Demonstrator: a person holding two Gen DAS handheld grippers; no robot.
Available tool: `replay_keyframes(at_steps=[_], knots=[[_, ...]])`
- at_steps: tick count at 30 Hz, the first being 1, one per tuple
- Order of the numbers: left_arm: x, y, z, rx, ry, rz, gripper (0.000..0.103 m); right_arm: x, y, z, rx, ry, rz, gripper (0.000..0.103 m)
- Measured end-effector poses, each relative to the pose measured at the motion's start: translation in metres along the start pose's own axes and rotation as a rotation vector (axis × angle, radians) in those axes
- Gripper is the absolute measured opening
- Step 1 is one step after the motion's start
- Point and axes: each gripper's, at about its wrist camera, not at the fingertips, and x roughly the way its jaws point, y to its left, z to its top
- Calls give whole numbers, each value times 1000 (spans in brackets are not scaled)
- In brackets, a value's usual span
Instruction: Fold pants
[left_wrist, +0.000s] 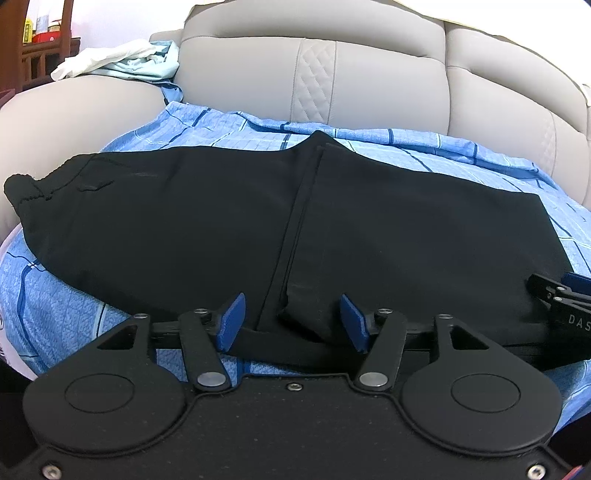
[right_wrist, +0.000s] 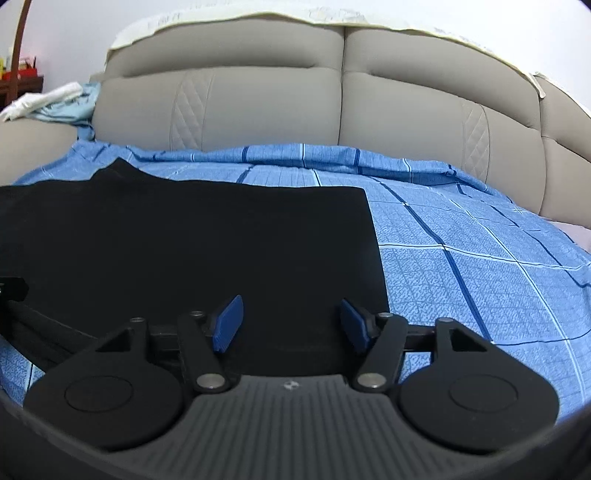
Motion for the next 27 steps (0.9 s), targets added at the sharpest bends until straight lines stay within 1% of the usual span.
replay_keyframes(at_steps=[2, 4, 7, 10, 12, 14, 15, 16, 19, 21, 23, 25, 27], knots=[[0, -1, -1, 4, -3, 0, 58, 0, -2, -5, 4, -26, 2, 81], [1, -1, 0, 7, -3, -1, 59, 0, -2, -10, -3, -53, -8, 89], [0, 0, -1, 14, -1, -8, 60, 1, -6, -15, 17, -78, -13, 95], [-1, 3, 3, 16, 17, -27, 62, 1, -5, -10, 31, -59, -22, 98], [-5, 13, 8, -21, 31, -58, 64, -2, -3, -1, 51, -41, -16, 99], [-11, 28, 15, -71, 12, -71, 74, -8, -1, 7, 69, -68, 14, 100], [-13, 37, 19, -94, -5, -66, 77, -10, 2, 11, 72, -78, 26, 103], [-15, 46, 23, -115, -22, -50, 82, -10, 6, 15, 71, -88, 35, 103], [-14, 77, 36, -177, -61, 20, 83, -2, 26, 31, 57, -106, 80, 103], [-8, 102, 44, -237, -72, 101, 84, 8, 46, 40, 42, -121, 111, 103], [-2, 127, 49, -305, -84, 178, 87, 19, 67, 50, 24, -128, 119, 103], [2, 152, 52, -370, -90, 236, 87, 33, 91, 61, 1, -128, 130, 103], [7, 173, 54, -426, -81, 275, 87, 45, 111, 70, -22, -122, 139, 103]])
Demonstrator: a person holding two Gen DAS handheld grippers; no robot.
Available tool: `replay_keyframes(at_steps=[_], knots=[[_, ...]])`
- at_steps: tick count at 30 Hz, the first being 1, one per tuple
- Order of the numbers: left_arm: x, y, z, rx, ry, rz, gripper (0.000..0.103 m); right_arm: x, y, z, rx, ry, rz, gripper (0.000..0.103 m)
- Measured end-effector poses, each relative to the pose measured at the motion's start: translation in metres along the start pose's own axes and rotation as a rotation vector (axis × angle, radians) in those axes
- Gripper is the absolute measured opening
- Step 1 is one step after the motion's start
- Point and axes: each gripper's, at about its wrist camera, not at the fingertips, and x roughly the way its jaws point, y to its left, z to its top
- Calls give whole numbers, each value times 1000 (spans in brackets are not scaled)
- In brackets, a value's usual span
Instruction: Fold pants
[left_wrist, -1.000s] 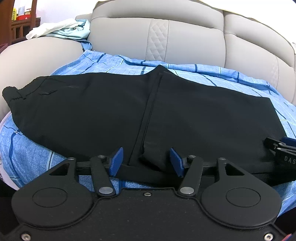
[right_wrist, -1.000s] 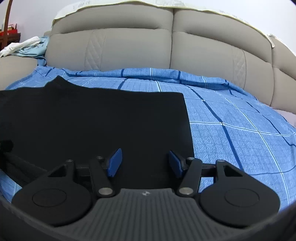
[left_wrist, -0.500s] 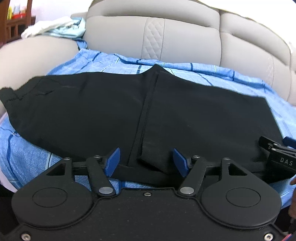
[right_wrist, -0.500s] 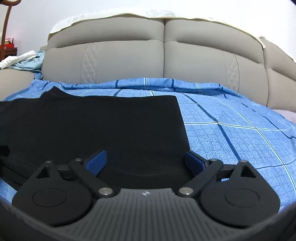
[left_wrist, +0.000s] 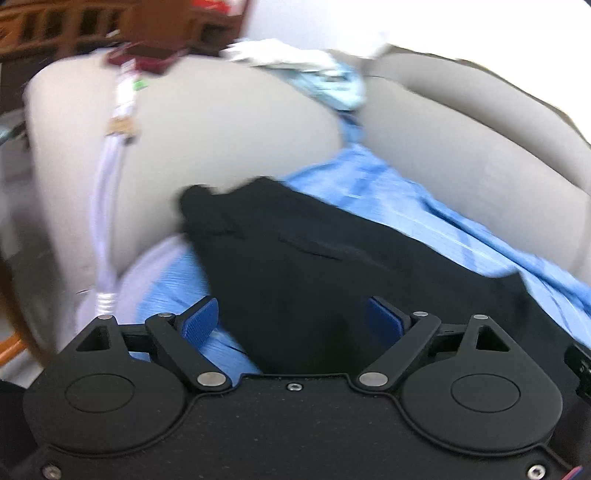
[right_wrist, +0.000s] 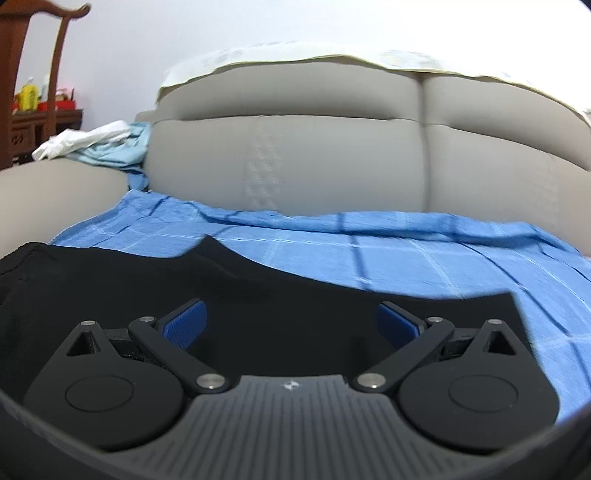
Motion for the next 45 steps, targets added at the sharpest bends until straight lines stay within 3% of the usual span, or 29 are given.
replay_keyframes(at_steps=[3, 8, 13, 19, 22, 25, 29, 33, 37, 39, 41, 43, 45], knots=[[19, 21, 10, -64, 6, 43, 87, 25, 25, 8, -42, 30, 18, 103], [42, 41, 17, -128, 0, 52, 87, 53, 54, 4, -131, 90, -15, 103], [61, 52, 23, -168, 9, -1, 86, 59, 47, 0, -63, 118, 40, 103], [78, 48, 27, -172, -12, -20, 86, 60, 48, -3, -58, 114, 41, 103], [82, 44, 28, -164, -15, -20, 89, 62, 47, -3, -53, 113, 43, 103], [88, 43, 28, -171, -26, -56, 103, 62, 46, -3, -52, 112, 43, 103], [91, 41, 23, -179, -78, -34, 103, 62, 47, -3, -52, 111, 41, 103], [92, 41, 24, -164, -71, -35, 103, 62, 47, -3, -52, 110, 40, 103], [92, 37, 25, -113, -55, -26, 98, 62, 47, -3, -51, 110, 39, 103], [89, 42, 25, -151, -71, -22, 83, 62, 47, -3, -51, 109, 39, 103], [88, 51, 25, -210, -84, -13, 61, 62, 47, -3, -51, 109, 39, 103], [89, 62, 24, -279, -87, -45, 62, 62, 47, -3, -51, 109, 38, 103], [91, 71, 24, -344, -100, -102, 78, 62, 47, -3, -51, 109, 38, 103]])
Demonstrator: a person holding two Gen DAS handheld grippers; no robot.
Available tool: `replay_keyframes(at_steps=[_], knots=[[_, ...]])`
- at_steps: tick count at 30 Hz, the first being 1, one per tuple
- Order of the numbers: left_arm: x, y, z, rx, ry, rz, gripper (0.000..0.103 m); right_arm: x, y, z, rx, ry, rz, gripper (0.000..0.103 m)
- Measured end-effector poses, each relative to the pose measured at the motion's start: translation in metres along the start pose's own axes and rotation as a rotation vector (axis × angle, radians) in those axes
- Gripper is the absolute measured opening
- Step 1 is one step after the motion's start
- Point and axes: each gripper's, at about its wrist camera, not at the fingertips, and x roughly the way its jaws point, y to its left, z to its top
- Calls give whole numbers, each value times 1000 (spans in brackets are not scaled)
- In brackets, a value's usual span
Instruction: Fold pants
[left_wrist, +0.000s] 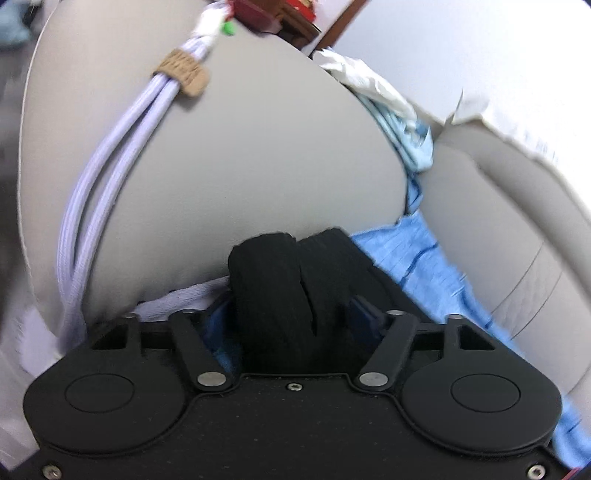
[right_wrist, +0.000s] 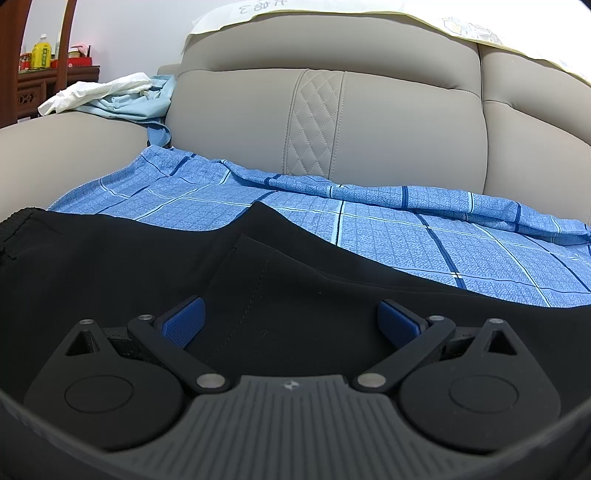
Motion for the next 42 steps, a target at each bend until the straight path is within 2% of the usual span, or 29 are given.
replay_keyframes(at_steps=[1, 2, 4, 6, 7, 8, 10, 12, 16, 18, 22, 25, 27, 28, 30, 32, 34, 37, 38, 42], knots=[[2, 1, 1, -13, 3, -38, 88, 0, 0, 0, 0, 0, 0, 103], [4, -1, 1, 0, 6, -37, 90, 0, 0, 0, 0, 0, 0, 103], [7, -12, -1, 66, 10, 7, 88, 0, 0, 0, 1, -1, -2, 103], [8, -23, -5, 136, 0, 104, 51, 0, 0, 0, 1, 0, -2, 103], [8, -28, -7, 166, -6, 134, 41, 0, 0, 0, 3, 1, 0, 103], [6, -29, -6, 150, -3, 120, 28, 0, -1, 1, 7, 6, 5, 103], [0, -31, -3, 114, -2, 79, 25, 0, -4, 5, 3, 26, 37, 103], [-9, -41, 0, 159, -21, 80, 24, -7, -11, 8, 2, 49, 87, 102], [-42, -77, 3, 242, -70, -24, 23, -40, -44, 11, 73, 28, 132, 102], [-60, -108, 0, 313, -90, -92, 23, -59, -70, 12, 112, 13, 117, 102], [-105, -184, -28, 487, -122, -290, 22, -92, -125, 9, 191, -8, 33, 102], [-130, -238, -67, 617, -85, -436, 23, -118, -165, 1, 253, -30, -71, 102], [-137, -269, -106, 692, 6, -537, 23, -134, -190, -6, 309, -40, -123, 102], [-137, -280, -125, 726, 52, -564, 24, -141, -202, -10, 342, -43, -140, 102], [-130, -303, -173, 858, 201, -595, 31, -150, -223, -20, 412, -39, -155, 102], [-122, -319, -225, 1032, 347, -571, 39, -157, -237, -32, 471, -29, -155, 102], [-128, -317, -255, 1121, 395, -565, 41, -159, -246, -41, 511, -17, -144, 102], [-153, -299, -263, 1153, 374, -641, 69, -160, -250, -53, 550, -11, -105, 102], [-160, -294, -259, 1150, 370, -661, 75, -160, -250, -57, 558, -13, -87, 102], [-184, -273, -228, 1113, 332, -695, 79, -153, -243, -63, 582, -14, -15, 102]])
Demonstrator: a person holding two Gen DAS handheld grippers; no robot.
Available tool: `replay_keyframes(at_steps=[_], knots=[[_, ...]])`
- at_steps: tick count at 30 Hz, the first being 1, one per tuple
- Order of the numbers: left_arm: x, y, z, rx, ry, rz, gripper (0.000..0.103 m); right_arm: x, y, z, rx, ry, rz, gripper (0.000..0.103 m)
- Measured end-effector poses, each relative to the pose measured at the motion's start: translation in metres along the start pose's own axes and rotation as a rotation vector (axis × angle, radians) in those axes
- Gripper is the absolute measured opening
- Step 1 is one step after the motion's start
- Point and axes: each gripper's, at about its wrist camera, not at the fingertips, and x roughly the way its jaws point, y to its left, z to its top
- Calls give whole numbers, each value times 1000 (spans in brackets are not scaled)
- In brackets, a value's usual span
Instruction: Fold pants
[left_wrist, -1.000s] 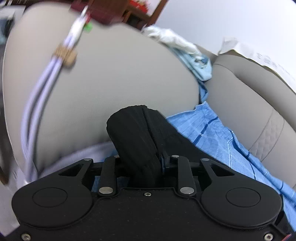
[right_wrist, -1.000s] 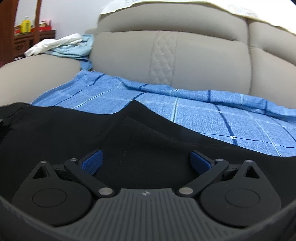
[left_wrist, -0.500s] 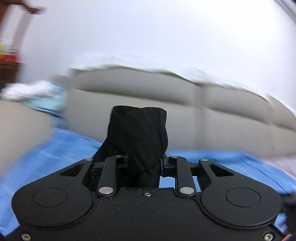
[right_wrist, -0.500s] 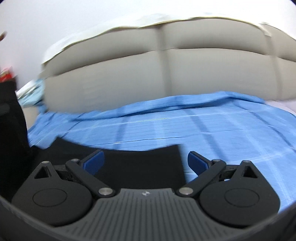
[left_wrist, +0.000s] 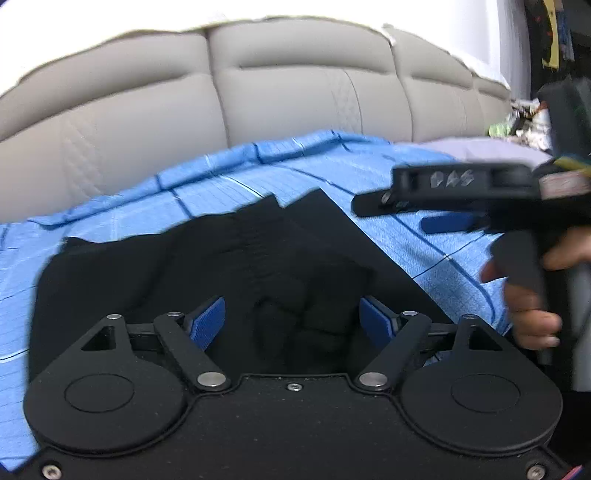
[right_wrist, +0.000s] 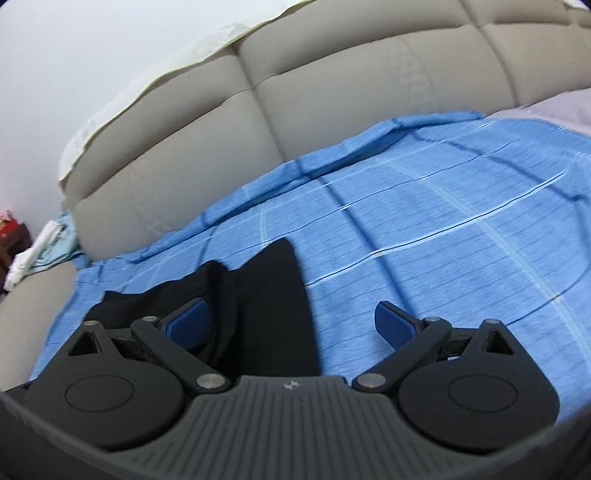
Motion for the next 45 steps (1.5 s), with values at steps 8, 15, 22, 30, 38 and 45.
replay_keyframes(at_steps=[8, 15, 22, 30, 38, 45], knots=[[-40, 63, -15, -203, -53, 124, 29, 25, 45, -12, -144, 66, 86, 103], [-18, 71, -44, -211, 61, 216, 23, 35, 70, -28, -82, 102, 43, 96], [-13, 55, -56, -171, 56, 192, 23, -8, 87, -67, -125, -50, -121, 99], [-16, 60, -59, -226, 47, 161, 23, 14, 90, -71, 63, -93, -105, 91], [-41, 65, -50, -288, 10, 100, 23, -16, 84, -65, 17, -165, -153, 30], [-28, 63, -59, -258, 78, 115, 23, -17, 63, -84, -115, -110, -275, 55]])
